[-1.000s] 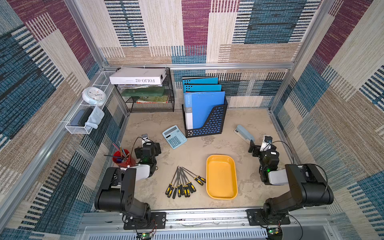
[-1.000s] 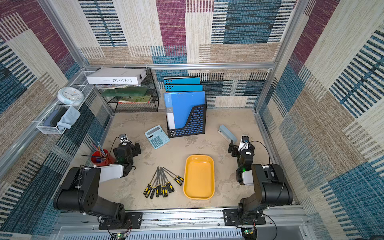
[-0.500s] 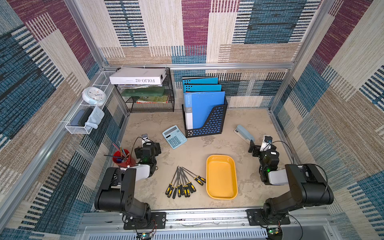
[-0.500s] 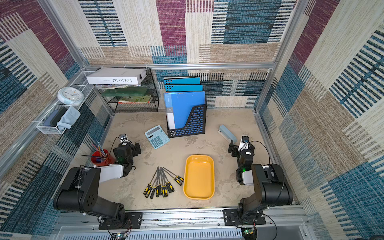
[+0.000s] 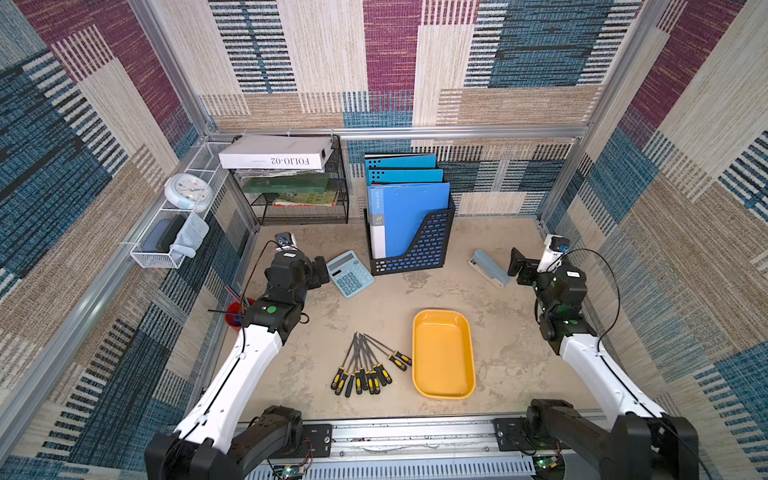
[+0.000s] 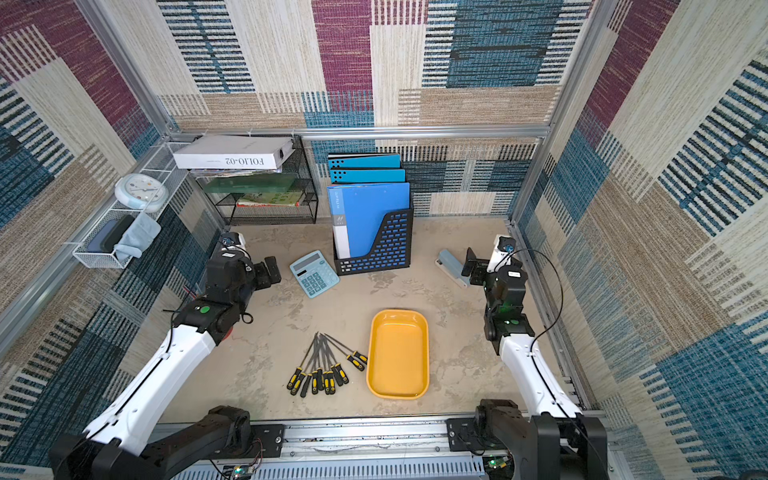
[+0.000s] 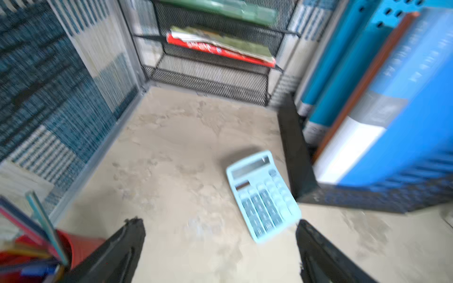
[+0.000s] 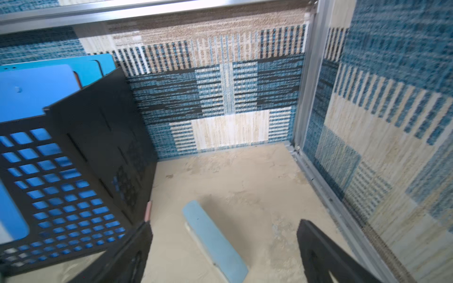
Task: Put the file tool into the storage box
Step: Pick up the file tool from the center of the board.
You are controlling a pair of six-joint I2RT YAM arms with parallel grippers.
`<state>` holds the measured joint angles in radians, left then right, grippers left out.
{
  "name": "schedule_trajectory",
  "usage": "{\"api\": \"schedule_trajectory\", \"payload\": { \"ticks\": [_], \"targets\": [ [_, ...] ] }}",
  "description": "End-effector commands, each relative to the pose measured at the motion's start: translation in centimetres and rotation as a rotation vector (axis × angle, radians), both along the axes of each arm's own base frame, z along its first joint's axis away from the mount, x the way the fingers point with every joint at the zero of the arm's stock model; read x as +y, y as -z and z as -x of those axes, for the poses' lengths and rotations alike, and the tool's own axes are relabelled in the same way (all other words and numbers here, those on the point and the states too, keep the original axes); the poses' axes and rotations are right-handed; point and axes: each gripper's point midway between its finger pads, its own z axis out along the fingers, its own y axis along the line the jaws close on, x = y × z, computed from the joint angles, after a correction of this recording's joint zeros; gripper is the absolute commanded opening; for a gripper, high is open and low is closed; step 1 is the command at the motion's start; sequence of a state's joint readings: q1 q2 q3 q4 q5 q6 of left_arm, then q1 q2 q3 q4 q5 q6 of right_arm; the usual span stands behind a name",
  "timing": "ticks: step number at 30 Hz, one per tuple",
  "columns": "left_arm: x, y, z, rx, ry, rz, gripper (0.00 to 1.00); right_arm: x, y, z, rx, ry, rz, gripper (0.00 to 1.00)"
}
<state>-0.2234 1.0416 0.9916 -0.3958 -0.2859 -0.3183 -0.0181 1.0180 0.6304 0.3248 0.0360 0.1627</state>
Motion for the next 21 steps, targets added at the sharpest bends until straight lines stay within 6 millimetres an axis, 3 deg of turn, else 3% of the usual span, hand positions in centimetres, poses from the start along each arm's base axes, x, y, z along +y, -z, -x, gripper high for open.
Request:
{"api": "schedule_trajectory", "payload": {
  "ticks": [1,5,7,10,13,17,21],
  "targets": [
    [-0.2,4.0,8.4,0.345,-0.021,0.081,0.99,2.8,3.5,2.7,0.233,-0.11,-0.178,0.97],
    [-0.6,4.8,14.8,0.592,-0.045,0.175,0.99,5.6,2.9,4.4,0.323,-0.196,-0.299,0.97],
    [-1.2,6.7,17.8,0.776,-0.033,0.17,0.99,6.9,2.8,5.1,0.398,-0.217,-0.321,0.97],
    [-2.2,9.0,20.6,1.012,-0.003,0.102,0.99,8.6,2.3,5.8,0.465,-0.245,-0.352,0.94],
    [-2.6,10.7,22.2,1.157,0.028,0.028,0.99,10.2,1.1,6.3,0.498,-0.261,-0.391,0.92],
    [-2.9,12.0,22.8,1.212,0.084,0.01,0.95,12.5,0.2,6.7,0.549,-0.268,-0.417,0.86],
    [-4.4,13.7,22.7,1.266,0.188,0.035,0.87,15.1,1.3,7.3,0.634,-0.277,-0.409,0.79]
  ]
}}
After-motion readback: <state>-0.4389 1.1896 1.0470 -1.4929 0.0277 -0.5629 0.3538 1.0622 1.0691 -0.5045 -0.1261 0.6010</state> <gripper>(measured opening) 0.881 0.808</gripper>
